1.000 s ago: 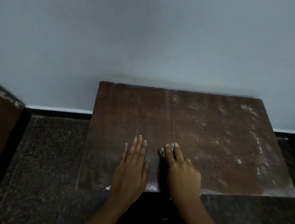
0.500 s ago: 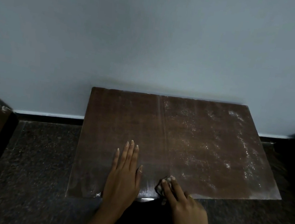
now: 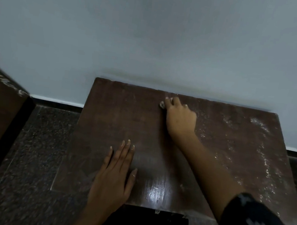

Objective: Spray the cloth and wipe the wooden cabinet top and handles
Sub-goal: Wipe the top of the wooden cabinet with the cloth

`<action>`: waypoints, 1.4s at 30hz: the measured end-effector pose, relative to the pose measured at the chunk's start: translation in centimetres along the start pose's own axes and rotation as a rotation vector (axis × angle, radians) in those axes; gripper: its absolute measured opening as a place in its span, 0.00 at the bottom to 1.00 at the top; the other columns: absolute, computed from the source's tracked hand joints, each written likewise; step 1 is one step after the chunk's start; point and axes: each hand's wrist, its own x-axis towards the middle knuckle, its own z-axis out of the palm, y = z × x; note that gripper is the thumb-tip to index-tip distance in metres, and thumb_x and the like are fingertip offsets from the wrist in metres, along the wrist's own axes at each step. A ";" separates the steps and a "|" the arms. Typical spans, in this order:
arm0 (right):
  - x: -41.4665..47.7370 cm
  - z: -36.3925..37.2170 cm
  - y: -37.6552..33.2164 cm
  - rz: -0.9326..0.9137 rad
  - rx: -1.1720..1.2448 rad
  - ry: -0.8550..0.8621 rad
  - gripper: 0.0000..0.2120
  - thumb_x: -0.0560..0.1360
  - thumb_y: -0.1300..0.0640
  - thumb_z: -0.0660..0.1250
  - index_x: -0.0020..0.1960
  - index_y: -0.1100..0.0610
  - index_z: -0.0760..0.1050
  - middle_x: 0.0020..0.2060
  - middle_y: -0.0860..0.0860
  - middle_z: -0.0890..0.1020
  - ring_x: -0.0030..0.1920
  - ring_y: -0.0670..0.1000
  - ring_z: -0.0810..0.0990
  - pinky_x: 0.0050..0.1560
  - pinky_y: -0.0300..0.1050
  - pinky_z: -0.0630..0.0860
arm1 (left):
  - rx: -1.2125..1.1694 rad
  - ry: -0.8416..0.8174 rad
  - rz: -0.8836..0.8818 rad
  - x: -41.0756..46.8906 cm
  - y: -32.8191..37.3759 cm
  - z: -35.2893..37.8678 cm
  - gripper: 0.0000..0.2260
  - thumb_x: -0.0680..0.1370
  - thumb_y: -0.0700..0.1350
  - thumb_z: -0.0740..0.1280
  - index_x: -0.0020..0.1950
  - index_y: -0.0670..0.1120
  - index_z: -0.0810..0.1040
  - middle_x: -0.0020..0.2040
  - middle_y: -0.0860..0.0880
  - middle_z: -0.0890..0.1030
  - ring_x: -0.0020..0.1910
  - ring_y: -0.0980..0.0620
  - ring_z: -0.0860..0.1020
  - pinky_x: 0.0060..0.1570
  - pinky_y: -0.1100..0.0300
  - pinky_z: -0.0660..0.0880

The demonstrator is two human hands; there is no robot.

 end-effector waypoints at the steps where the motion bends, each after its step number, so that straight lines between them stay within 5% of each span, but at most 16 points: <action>1: 1.3 0.0 0.2 0.004 0.001 0.011 0.17 0.80 0.61 0.55 0.68 0.58 0.66 0.63 0.56 0.72 0.54 0.59 0.78 0.37 0.46 0.66 | 0.002 0.003 -0.004 0.0 0.0 0.0 0.26 0.79 0.51 0.55 0.74 0.41 0.62 0.76 0.45 0.62 0.76 0.50 0.58 0.75 0.51 0.50; 8: 2.6 -0.3 1.9 -0.054 -0.011 0.020 0.16 0.80 0.63 0.55 0.67 0.59 0.66 0.62 0.58 0.72 0.53 0.60 0.77 0.36 0.47 0.68 | 0.019 -0.011 -0.009 0.1 0.2 -0.4 0.26 0.79 0.51 0.54 0.74 0.41 0.61 0.76 0.45 0.61 0.76 0.51 0.56 0.75 0.52 0.48; 16: -9.3 0.6 1.6 -0.071 0.042 -0.080 0.23 0.80 0.58 0.53 0.74 0.56 0.55 0.74 0.55 0.60 0.61 0.57 0.75 0.43 0.46 0.78 | 0.026 -0.014 -0.021 0.1 0.3 -0.5 0.26 0.79 0.51 0.54 0.74 0.42 0.61 0.76 0.46 0.61 0.76 0.52 0.56 0.76 0.53 0.46; 20: -16.1 0.6 1.2 -0.111 0.024 -0.042 0.23 0.65 0.61 0.73 0.60 0.57 0.78 0.60 0.57 0.80 0.37 0.54 0.84 0.24 0.39 0.75 | 0.086 -0.019 -0.037 0.0 0.5 -0.4 0.26 0.78 0.51 0.54 0.74 0.41 0.62 0.75 0.45 0.62 0.75 0.51 0.58 0.76 0.53 0.47; 26: -23.0 1.4 1.7 -0.188 0.044 0.028 0.21 0.70 0.61 0.55 0.51 0.52 0.84 0.50 0.52 0.85 0.29 0.49 0.82 0.22 0.36 0.74 | 0.099 0.013 -0.125 0.1 4.1 0.1 0.25 0.78 0.49 0.54 0.74 0.41 0.62 0.76 0.43 0.62 0.75 0.49 0.58 0.73 0.56 0.48; 30: -24.7 1.7 3.2 -0.213 0.002 0.116 0.29 0.80 0.63 0.43 0.51 0.50 0.84 0.49 0.51 0.86 0.30 0.48 0.82 0.25 0.36 0.76 | 0.072 -0.034 -0.076 0.6 7.1 1.1 0.25 0.79 0.50 0.52 0.75 0.42 0.60 0.76 0.44 0.61 0.76 0.48 0.57 0.74 0.56 0.46; 34: -23.4 1.4 4.1 -0.236 0.010 0.098 0.21 0.70 0.61 0.55 0.50 0.50 0.84 0.48 0.51 0.86 0.30 0.50 0.83 0.24 0.36 0.76 | 0.082 -0.057 -0.066 0.8 7.1 1.3 0.26 0.78 0.50 0.52 0.74 0.40 0.61 0.75 0.43 0.62 0.75 0.47 0.59 0.74 0.55 0.47; 37: -20.7 0.9 4.1 -0.197 -0.002 0.038 0.23 0.66 0.58 0.54 0.53 0.51 0.83 0.51 0.51 0.85 0.30 0.51 0.82 0.24 0.37 0.75 | 0.089 -0.066 -0.074 0.8 6.3 1.3 0.26 0.78 0.50 0.52 0.74 0.39 0.61 0.75 0.43 0.62 0.75 0.47 0.59 0.74 0.55 0.46; 40: -16.4 -0.1 4.0 -0.136 -0.033 -0.034 0.21 0.69 0.58 0.56 0.57 0.51 0.80 0.56 0.50 0.83 0.34 0.51 0.83 0.24 0.39 0.74 | 0.100 -0.073 -0.061 0.9 6.1 1.4 0.26 0.78 0.50 0.53 0.73 0.39 0.63 0.75 0.43 0.63 0.75 0.47 0.60 0.74 0.54 0.47; 42: -13.0 -0.2 4.1 -0.120 -0.054 -0.072 0.21 0.76 0.58 0.58 0.68 0.51 0.69 0.67 0.51 0.74 0.47 0.54 0.82 0.32 0.42 0.76 | 0.094 -0.070 -0.059 1.0 6.1 1.5 0.26 0.78 0.50 0.54 0.73 0.39 0.63 0.75 0.43 0.63 0.75 0.47 0.60 0.74 0.54 0.48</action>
